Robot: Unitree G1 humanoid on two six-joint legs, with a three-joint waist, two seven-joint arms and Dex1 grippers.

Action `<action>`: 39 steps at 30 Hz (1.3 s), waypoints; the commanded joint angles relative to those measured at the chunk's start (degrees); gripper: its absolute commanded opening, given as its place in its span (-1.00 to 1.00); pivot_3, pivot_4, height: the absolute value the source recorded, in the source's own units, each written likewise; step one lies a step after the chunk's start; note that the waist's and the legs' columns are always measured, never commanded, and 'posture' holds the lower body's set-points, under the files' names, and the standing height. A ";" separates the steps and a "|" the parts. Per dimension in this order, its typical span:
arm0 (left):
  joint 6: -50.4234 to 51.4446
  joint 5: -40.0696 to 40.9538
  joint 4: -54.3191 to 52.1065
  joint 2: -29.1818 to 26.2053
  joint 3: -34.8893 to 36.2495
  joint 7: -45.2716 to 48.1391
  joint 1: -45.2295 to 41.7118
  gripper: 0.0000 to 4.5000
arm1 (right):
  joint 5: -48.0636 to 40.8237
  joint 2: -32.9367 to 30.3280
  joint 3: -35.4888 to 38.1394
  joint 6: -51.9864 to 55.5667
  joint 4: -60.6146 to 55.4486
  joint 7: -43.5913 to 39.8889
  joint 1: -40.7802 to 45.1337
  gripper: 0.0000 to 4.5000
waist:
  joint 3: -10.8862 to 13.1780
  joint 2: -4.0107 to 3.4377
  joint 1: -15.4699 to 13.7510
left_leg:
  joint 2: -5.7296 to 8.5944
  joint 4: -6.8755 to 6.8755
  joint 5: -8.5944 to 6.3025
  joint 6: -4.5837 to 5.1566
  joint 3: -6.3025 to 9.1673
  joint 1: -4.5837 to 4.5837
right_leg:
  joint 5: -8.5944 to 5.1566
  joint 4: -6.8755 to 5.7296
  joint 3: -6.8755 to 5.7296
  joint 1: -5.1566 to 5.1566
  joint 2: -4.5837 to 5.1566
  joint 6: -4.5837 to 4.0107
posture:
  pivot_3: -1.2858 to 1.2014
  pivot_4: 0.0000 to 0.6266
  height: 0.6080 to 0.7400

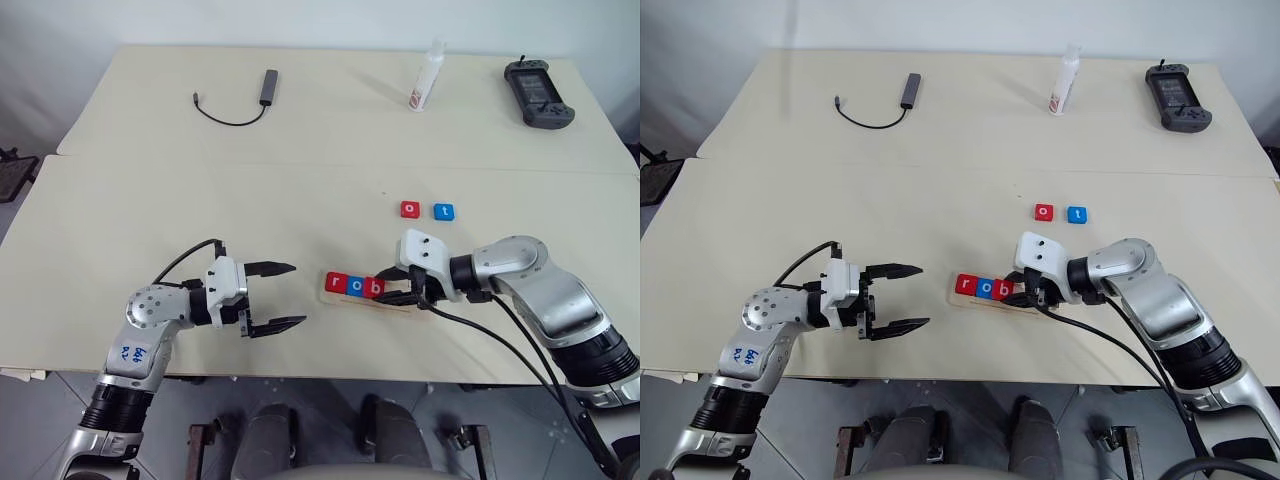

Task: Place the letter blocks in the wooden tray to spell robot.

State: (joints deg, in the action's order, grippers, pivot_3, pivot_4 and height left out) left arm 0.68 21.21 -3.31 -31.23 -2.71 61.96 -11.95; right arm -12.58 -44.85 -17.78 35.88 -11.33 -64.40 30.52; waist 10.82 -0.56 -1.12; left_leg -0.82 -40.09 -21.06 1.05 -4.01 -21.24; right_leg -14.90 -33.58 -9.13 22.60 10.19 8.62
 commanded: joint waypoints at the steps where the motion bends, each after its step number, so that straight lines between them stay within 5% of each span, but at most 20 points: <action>1: -0.64 0.25 -1.93 -0.24 0.85 -0.52 0.74 1.00 | -0.01 -1.23 1.02 -0.75 -1.21 -1.12 0.59 0.39 | 0.00 0.00 0.01 | 0.00 0.00 0.00 0.00 0.00 0.00 | 0.00 0.00 0.00 0.00 0.00 0.00 | 0.03 -0.52 1.00; 5: -0.72 0.26 -1.87 -0.10 0.73 -0.80 0.77 1.00 | -0.29 -2.35 2.07 -0.51 -1.73 -2.15 0.31 0.98 | 0.00 0.00 -0.03 | 0.00 0.00 0.00 0.00 0.00 0.00 | 0.00 0.00 0.00 0.00 0.00 0.00 | 0.03 -0.52 1.00; 17: -1.09 0.02 -1.54 0.57 0.32 -0.71 0.73 1.00 | -2.79 -4.83 8.97 0.50 -5.37 -0.32 -4.64 0.98 | 0.00 0.00 -0.34 | 0.00 0.00 0.00 0.00 0.02 0.00 | 0.00 0.01 -0.02 -0.01 0.00 0.00 | 0.03 -0.52 1.00; 22: -1.38 -0.06 -0.90 0.24 0.79 -0.51 0.84 1.00 | -5.72 -4.07 18.86 -3.85 -6.75 2.71 -14.41 0.98 | 0.00 0.01 -0.26 | 0.01 0.02 0.00 0.01 -0.01 0.00 | 0.00 0.02 -0.01 -0.01 0.00 0.00 | 0.03 -0.52 1.00; 34: -0.57 1.47 3.38 0.75 4.84 -2.74 -0.38 1.00 | -15.11 9.97 50.35 -23.09 -5.98 9.83 -42.81 0.98 | -0.02 0.00 -0.66 | 0.03 0.04 -0.01 0.02 -0.02 0.06 | 0.00 0.01 0.00 -0.07 0.00 0.00 | 0.03 -0.52 1.00; 39: -0.36 1.41 5.60 0.60 5.26 -1.86 -1.96 1.00 | -14.25 13.77 55.79 -30.07 -7.45 12.50 -50.60 0.98 | -0.05 -0.06 0.00 | 0.00 0.04 0.00 0.01 -0.15 0.20 | 0.00 -0.06 0.16 -0.07 -0.01 0.01 | 0.03 -0.52 1.00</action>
State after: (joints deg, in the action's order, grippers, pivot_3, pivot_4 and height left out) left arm 0.61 21.82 2.24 -30.35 1.55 59.72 -13.53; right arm -25.99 -31.51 35.59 8.77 -16.38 -52.43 -19.50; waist 10.77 -0.62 -1.12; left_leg -0.85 -40.04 -21.05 1.05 -4.20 -20.97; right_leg -14.90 -33.67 -8.93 22.53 10.16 8.62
